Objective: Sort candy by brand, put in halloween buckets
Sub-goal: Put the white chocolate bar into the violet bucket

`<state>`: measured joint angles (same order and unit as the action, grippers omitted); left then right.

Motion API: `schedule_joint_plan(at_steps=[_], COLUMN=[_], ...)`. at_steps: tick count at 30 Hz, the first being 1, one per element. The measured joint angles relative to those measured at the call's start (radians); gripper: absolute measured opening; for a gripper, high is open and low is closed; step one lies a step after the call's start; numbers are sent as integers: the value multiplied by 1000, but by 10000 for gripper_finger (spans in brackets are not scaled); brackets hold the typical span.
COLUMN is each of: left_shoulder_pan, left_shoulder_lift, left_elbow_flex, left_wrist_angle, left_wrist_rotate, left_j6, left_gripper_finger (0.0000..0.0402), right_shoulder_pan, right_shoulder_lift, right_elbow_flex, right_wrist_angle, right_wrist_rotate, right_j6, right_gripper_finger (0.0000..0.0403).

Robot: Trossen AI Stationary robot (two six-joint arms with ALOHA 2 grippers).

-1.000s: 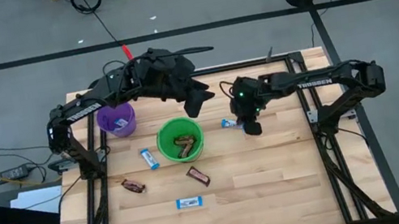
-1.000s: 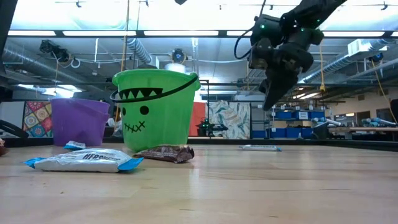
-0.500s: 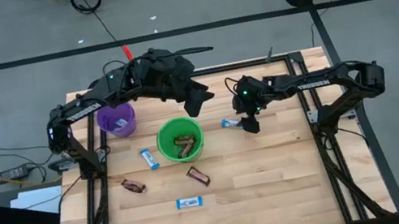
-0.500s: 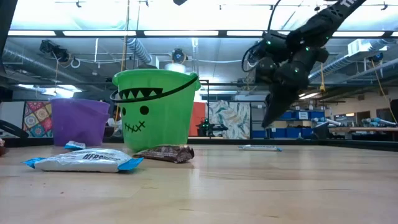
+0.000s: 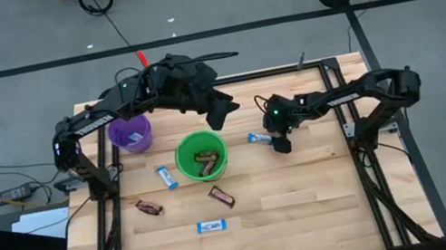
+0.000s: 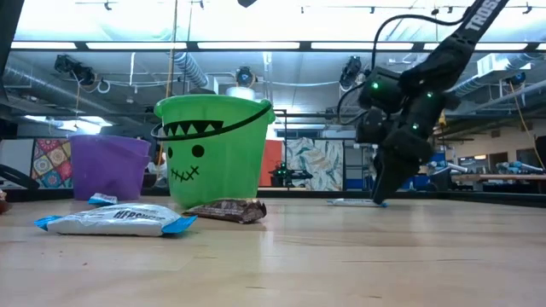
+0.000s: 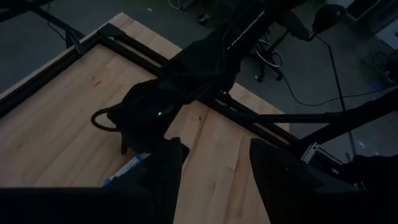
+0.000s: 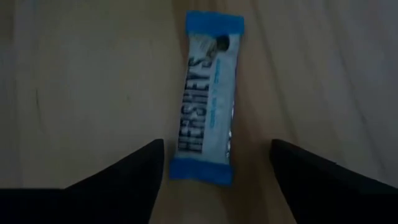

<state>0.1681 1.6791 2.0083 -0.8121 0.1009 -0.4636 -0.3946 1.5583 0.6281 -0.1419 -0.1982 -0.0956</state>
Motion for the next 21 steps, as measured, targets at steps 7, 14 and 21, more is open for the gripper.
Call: schedule_joint_plan(at_steps=[7,14,21], left_shoulder_pan=[0,0,0], left_shoulder_lift=[0,0,0], left_elbow_flex=[0,0,0], left_wrist_angle=[0,-1,-1], left_wrist_rotate=[0,0,0], left_j6=[-14,-19,-21], left_gripper_finger=[193,193,193], right_shoulder_pan=[5,5,4], right_shoulder_lift=[56,86,89], right_elbow_flex=[25,29,28], right_wrist_angle=[55,56,60], right_wrist_rotate=[6,-1,-28], right_j6=[14,2,-5], right_gripper_finger=[293,225,120])
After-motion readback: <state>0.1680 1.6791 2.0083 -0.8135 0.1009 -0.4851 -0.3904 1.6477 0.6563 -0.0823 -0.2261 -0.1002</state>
